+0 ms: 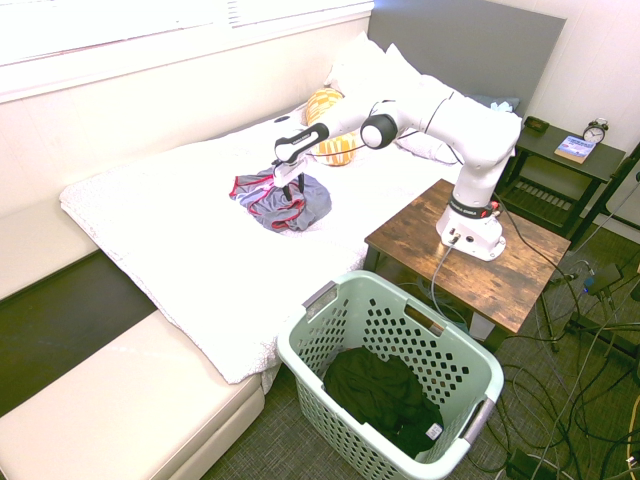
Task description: Put my clothes in the laundry bag
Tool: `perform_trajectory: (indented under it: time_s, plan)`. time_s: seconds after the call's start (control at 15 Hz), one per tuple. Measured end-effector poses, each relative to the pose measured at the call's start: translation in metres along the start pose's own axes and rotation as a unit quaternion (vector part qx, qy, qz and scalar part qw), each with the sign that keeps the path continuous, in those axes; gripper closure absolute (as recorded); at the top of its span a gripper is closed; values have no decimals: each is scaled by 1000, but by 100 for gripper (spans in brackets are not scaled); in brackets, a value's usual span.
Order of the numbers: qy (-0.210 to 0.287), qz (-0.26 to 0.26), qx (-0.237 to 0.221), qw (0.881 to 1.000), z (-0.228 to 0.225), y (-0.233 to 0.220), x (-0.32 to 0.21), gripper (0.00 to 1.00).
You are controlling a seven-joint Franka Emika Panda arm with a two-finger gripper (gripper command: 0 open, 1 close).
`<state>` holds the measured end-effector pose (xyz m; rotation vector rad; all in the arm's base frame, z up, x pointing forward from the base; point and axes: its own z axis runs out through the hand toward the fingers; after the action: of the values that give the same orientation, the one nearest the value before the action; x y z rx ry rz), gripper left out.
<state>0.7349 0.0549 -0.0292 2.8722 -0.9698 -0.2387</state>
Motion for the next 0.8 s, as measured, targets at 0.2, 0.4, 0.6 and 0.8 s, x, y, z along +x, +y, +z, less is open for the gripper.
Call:
perform_trajectory:
  time_s: [0.2, 0.4, 0.6, 0.8]
  plan:
    - [-20, 6, 7, 1000, 7, 0, -5, 0]
    - [-40, 12, 4, 999, 24, 4, -12, 0]
    - [-47, 12, 8, 999, 26, 3, -15, 100]
    - [-51, 10, 11, 999, 26, 2, -16, 100]
